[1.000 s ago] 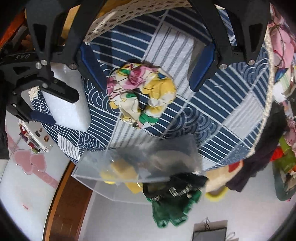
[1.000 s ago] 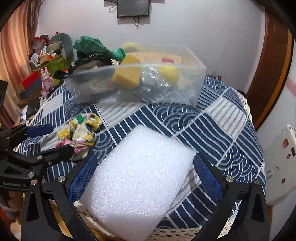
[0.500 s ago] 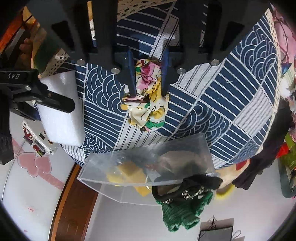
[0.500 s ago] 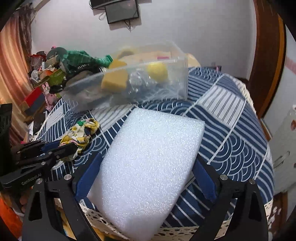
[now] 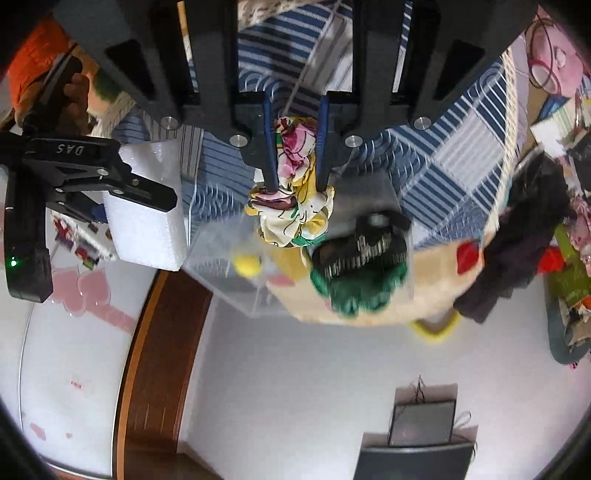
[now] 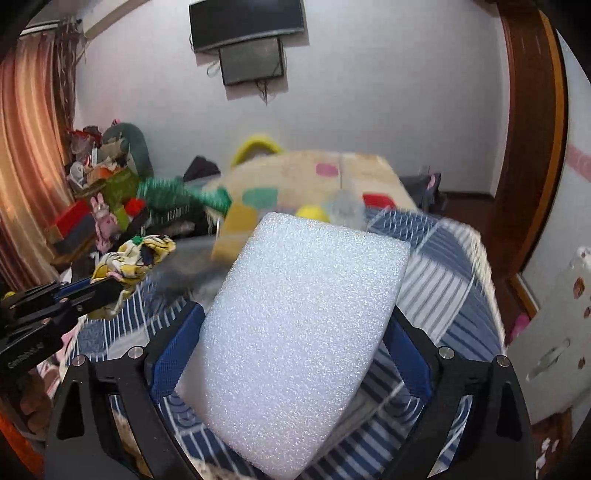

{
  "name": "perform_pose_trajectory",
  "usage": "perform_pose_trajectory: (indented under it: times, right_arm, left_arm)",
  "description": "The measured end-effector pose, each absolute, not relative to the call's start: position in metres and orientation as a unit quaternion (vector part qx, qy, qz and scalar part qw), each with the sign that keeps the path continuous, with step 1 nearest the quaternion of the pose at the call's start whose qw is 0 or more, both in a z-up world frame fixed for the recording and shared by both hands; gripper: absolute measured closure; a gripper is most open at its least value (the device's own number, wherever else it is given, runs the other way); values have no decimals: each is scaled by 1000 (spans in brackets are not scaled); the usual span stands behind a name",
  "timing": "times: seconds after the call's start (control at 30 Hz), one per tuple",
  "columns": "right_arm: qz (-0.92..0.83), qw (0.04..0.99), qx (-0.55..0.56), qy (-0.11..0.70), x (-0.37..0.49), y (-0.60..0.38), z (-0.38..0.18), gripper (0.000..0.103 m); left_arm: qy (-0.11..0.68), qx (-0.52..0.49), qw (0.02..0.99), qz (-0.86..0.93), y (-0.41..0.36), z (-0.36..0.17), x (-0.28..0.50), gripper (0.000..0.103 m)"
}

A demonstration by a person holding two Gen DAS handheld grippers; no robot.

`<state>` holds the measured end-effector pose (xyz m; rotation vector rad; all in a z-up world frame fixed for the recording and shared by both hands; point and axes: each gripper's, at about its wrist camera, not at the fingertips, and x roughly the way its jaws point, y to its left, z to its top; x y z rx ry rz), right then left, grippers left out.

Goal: Organize soft objects
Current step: 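Place the scrunchie and white foam block into the clear box and release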

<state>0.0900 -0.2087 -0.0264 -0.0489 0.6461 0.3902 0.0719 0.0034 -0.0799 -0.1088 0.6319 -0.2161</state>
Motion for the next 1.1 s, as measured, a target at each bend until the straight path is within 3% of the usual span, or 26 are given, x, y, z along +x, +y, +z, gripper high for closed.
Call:
perform_pose_trajectory:
  times: [0.47,0.93,1.03,1.1]
  right_arm:
    - [180,949,-36,257,142,-190,4,9]
    - [214,925,-109,294,182,-149,-25,11]
    - [225,915,-114,316,188,-147,-30,13]
    - [223,912,-117,323,189,-150,-33,12]
  left_arm:
    - [259,-62,957,-116,7,-26,129,85]
    - [319,-62,941,-100,12,-78,201,84]
    - [326,-64,938,-99,10,-84,204,80]
    - [336,-69,934,-98,12,-88,207,66]
